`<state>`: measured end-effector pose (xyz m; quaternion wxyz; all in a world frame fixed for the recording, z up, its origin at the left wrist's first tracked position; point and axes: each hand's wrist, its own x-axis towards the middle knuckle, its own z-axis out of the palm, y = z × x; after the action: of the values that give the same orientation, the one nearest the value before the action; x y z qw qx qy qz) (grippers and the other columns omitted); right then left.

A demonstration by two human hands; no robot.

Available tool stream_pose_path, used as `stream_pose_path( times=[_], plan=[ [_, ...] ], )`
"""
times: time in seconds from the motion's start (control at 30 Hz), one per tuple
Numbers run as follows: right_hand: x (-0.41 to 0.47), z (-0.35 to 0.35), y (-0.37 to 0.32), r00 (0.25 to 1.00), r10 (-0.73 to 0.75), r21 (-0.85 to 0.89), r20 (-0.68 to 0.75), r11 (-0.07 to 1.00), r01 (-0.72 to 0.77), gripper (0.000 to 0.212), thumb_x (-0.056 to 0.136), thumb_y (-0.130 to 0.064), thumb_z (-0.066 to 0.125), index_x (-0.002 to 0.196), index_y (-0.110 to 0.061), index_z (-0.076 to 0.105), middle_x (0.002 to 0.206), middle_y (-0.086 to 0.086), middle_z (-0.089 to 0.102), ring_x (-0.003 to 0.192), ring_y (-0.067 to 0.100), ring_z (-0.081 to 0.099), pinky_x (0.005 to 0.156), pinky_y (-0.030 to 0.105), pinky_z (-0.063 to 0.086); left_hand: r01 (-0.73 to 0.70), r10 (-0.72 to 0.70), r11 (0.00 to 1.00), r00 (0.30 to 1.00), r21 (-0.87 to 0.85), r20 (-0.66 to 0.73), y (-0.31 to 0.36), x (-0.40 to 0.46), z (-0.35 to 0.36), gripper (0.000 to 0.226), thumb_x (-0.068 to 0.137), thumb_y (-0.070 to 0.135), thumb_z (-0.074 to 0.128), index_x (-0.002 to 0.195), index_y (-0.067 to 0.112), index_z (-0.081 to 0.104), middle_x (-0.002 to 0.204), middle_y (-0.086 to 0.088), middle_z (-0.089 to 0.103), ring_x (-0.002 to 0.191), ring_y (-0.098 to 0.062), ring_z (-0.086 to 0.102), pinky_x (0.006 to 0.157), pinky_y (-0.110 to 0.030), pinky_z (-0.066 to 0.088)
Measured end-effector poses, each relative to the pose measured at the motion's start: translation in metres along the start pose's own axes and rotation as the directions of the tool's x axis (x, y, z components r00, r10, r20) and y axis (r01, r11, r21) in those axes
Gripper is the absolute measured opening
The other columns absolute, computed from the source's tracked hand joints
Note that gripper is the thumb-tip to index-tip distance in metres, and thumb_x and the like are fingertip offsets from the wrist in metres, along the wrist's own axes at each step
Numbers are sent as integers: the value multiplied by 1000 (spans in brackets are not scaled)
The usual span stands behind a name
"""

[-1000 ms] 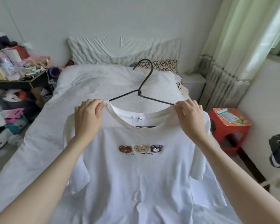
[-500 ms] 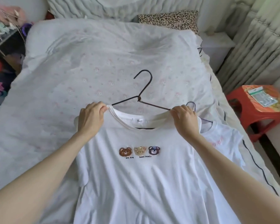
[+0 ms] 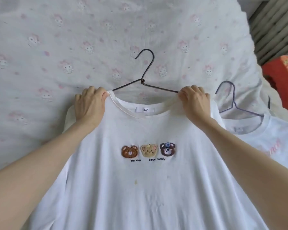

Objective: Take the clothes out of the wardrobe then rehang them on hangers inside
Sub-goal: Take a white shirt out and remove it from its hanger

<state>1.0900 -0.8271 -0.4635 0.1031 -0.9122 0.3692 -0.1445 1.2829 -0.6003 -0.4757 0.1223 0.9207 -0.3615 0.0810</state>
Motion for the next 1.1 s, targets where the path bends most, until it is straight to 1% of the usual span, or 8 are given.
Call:
stream_pose_path(
  times=[0.17, 0.27, 0.37, 0.47, 0.63, 0.93, 1.03, 1.1],
  plan=[
    [-8, 49, 8, 994, 64, -74, 91, 996, -57, 28, 96, -27, 43, 109, -10, 62, 116, 11, 54, 111, 30, 42, 87, 37, 25, 80, -83, 996, 995, 46, 64, -10, -11, 48, 25, 97, 27, 44, 101, 9, 60, 106, -19, 58, 102, -37, 50, 82, -45, 29],
    [-24, 57, 1, 985, 162, -29, 53, 987, -161, 29, 95, -24, 45, 119, -13, 56, 130, 10, 47, 117, 30, 40, 96, 37, 26, 99, -99, 995, 995, 6, 32, -3, -25, 53, 20, 93, 20, 51, 109, 12, 58, 111, -19, 53, 104, -36, 46, 83, -46, 27],
    [-58, 60, -11, 997, 73, 24, 22, 997, -73, 42, 92, -24, 48, 133, -12, 46, 138, 12, 44, 126, 31, 39, 108, 45, 22, 61, -59, 997, 997, -46, 44, 4, -54, 50, 37, 90, 18, 52, 127, 16, 49, 127, -15, 47, 109, -36, 43, 89, -47, 26],
    [-112, 64, -18, 994, -14, 26, 110, 1000, 12, 50, 92, -35, 37, 136, -13, 43, 143, 13, 40, 132, 31, 34, 109, 54, 18, -8, 20, 997, 988, -78, 156, 15, -104, 47, 40, 90, 28, 43, 127, 15, 49, 141, -15, 39, 118, -37, 42, 97, -55, 28],
    [-220, 66, -18, 941, -68, -63, 332, 994, 94, 54, 87, -46, 37, 134, -20, 46, 144, 13, 39, 133, 31, 29, 108, 54, 14, -164, 136, 986, 908, 36, 396, 23, -211, 42, 55, 87, 43, 37, 133, 15, 48, 143, -13, 41, 132, -30, 37, 103, -61, 24],
    [-395, 9, -32, 828, 79, -110, 555, 994, -20, 56, 86, -49, 37, 132, -19, 45, 140, 12, 46, 130, 31, 42, 106, 50, 16, -213, 179, 977, 834, 5, 522, 51, -349, -25, 57, 81, 46, 43, 132, 20, 52, 142, -13, 44, 133, -34, 37, 108, -59, 18],
    [-437, -10, -37, 803, 130, -139, 581, 989, -59, 55, 84, -48, 39, 131, -20, 45, 137, 11, 50, 126, 31, 47, 105, 49, 18, -266, 244, 962, 760, -55, 603, 47, -398, -46, 59, 80, 47, 40, 133, 22, 50, 141, -13, 45, 131, -33, 39, 107, -57, 21],
    [-462, -25, -40, 783, 169, -149, 599, 984, -98, 51, 81, -43, 54, 127, -20, 49, 134, 10, 52, 123, 31, 50, 108, 49, 26, -304, 281, 948, 670, -92, 687, 42, -428, -61, 58, 79, 45, 38, 132, 25, 46, 138, -12, 49, 130, -32, 39, 102, -56, 27]
  ],
)
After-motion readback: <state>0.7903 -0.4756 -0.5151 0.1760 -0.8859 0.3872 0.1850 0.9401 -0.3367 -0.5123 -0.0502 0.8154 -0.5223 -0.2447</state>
